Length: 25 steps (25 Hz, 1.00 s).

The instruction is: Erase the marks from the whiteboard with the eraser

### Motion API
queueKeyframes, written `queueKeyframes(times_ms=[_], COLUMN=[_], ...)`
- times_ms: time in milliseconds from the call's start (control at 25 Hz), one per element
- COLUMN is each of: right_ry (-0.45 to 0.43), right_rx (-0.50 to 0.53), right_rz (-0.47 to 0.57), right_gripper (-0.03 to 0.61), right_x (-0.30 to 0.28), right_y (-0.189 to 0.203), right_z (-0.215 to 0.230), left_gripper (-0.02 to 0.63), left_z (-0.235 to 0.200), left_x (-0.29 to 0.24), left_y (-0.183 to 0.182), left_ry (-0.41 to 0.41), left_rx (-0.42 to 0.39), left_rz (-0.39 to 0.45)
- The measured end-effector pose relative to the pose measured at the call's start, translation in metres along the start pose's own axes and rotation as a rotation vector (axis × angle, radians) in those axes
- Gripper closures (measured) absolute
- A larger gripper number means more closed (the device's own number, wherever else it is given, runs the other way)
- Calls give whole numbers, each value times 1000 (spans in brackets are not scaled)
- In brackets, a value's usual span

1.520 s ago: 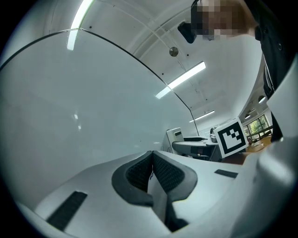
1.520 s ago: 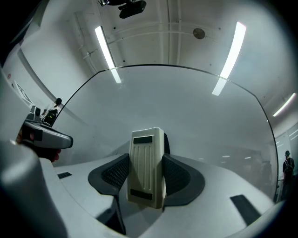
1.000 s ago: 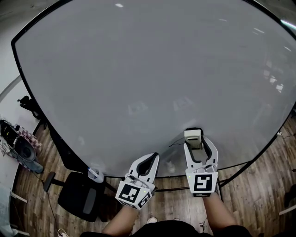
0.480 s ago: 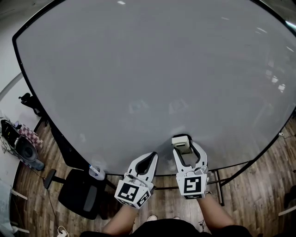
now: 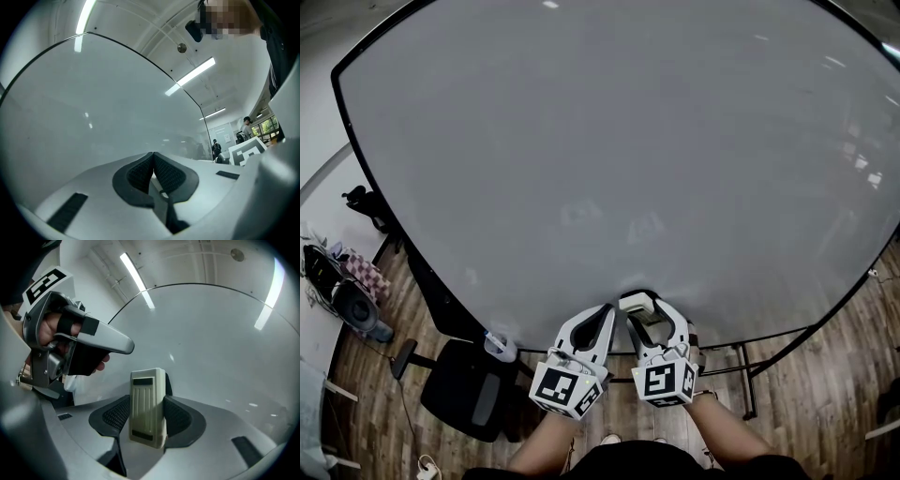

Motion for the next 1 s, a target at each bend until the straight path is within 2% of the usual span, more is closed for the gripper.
queueKeyframes(times_ms=[240, 320, 440, 520, 600, 760, 880, 1000], right_ry=[-34, -8, 88, 172, 260, 399, 455, 554], right_rx=[8, -11, -27, -25, -38, -22, -18, 45], right_rz=[-23, -13, 74, 161, 205, 169, 170, 143], right_gripper=[327, 325, 325, 324, 324, 325, 325, 326], right_x=[-1, 10, 31, 43, 56, 73, 83, 96], right_y=[2, -5, -22, -37, -49, -69, -72, -74], right_z=[-4, 8, 43, 74, 106, 169, 202, 229], left_gripper=[594, 595, 595, 594, 594, 595, 595, 594], left_z=[-8, -9, -10, -11, -10, -5, -1, 0], left_x=[2, 2, 2, 1, -1, -2, -2, -4], left_y=[0, 0, -1, -3, -5, -6, -5, -4], left_ry=[-24, -23, -21, -22, -12, 3, 19, 24], left_rx=[4, 1, -4, -8, -16, -30, -32, -32], left_rz=[4, -3, -5, 1, 5, 12, 1, 0])
Point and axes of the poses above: the fingertips, and each gripper's own axes: x backward along the fingers, z to its right, y out of its underside, the point moved 6 cm from there along x, backward along the fingers, and after that the axes turned 5 degrees about x, right-handed, at the moved point
